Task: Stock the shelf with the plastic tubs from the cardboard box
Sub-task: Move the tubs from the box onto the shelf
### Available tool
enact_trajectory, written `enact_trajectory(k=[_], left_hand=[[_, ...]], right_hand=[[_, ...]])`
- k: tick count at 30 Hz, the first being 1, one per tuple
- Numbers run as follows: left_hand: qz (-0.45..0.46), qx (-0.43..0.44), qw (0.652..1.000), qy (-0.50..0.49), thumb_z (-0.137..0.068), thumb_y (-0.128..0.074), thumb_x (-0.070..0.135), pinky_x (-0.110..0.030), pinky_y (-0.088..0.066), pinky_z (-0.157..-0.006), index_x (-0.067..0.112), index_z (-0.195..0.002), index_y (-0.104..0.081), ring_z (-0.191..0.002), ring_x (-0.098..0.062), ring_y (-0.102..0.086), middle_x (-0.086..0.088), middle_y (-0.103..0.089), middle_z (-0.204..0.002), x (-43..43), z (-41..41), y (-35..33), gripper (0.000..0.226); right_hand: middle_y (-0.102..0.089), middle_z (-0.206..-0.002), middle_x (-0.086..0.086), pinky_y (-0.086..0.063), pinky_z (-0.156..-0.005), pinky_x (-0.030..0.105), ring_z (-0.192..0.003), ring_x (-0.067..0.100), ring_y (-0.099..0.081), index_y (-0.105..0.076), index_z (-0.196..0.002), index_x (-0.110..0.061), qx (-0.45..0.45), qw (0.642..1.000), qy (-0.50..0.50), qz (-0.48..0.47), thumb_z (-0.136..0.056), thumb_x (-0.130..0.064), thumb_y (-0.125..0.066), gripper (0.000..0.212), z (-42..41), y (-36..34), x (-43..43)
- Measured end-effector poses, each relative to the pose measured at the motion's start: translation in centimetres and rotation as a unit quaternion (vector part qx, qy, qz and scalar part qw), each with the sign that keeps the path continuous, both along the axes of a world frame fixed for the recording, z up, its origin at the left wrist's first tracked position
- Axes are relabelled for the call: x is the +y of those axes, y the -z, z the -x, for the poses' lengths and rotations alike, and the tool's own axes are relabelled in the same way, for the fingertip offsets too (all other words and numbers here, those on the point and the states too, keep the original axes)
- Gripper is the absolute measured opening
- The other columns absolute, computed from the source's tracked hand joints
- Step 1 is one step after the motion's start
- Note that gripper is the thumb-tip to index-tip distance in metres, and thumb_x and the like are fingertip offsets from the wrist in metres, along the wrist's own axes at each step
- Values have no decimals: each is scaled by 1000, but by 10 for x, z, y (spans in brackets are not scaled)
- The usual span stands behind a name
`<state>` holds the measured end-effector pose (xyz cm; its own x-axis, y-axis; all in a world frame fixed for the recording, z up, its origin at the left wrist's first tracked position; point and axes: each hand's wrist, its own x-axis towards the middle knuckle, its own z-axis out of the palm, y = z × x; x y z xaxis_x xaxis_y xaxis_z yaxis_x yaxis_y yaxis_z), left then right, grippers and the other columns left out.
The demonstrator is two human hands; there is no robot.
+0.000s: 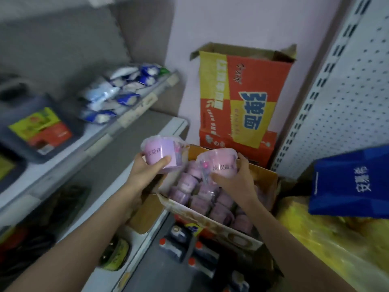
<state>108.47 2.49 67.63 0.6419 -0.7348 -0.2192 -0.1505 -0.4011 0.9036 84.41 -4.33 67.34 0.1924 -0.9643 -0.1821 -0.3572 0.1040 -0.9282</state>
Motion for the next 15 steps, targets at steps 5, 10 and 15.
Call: enact_trajectory(k=[5, 10, 15], left_hand=[[44, -40, 996, -71, -59, -83, 50, -26, -50, -71, 12, -120, -51, -88, -14, -64, -3, -65, -104, 83, -47, -59, 79], [91, -88, 978, -163, -66, -84, 35, -12, -43, -60, 13, -125, -44, -82, -2, -57, -1, -59, -111, 172, -77, -114, 75], [126, -140, 959, -213, -48, -82, 54, -32, -49, -87, 13, -127, -43, -99, -15, -59, -1, -58, -115, 289, -102, -173, 97]], right_hand=[[-49, -125, -4, -42, -76, 20, -104, 14, -51, -24, -143, -25, -40, 996, -68, 49, -64, -28, -85, 100, -66, -46, 35], [-53, -116, -3, -49, -82, 33, -97, 17, -57, -29, -138, -27, -95, 984, -126, 80, -61, -27, -85, 95, -138, -93, 84], [-53, -116, -6, -51, -89, 41, -103, 18, -59, -32, -135, -32, -163, 963, -190, 97, -54, -31, -86, 97, -212, -130, 167]])
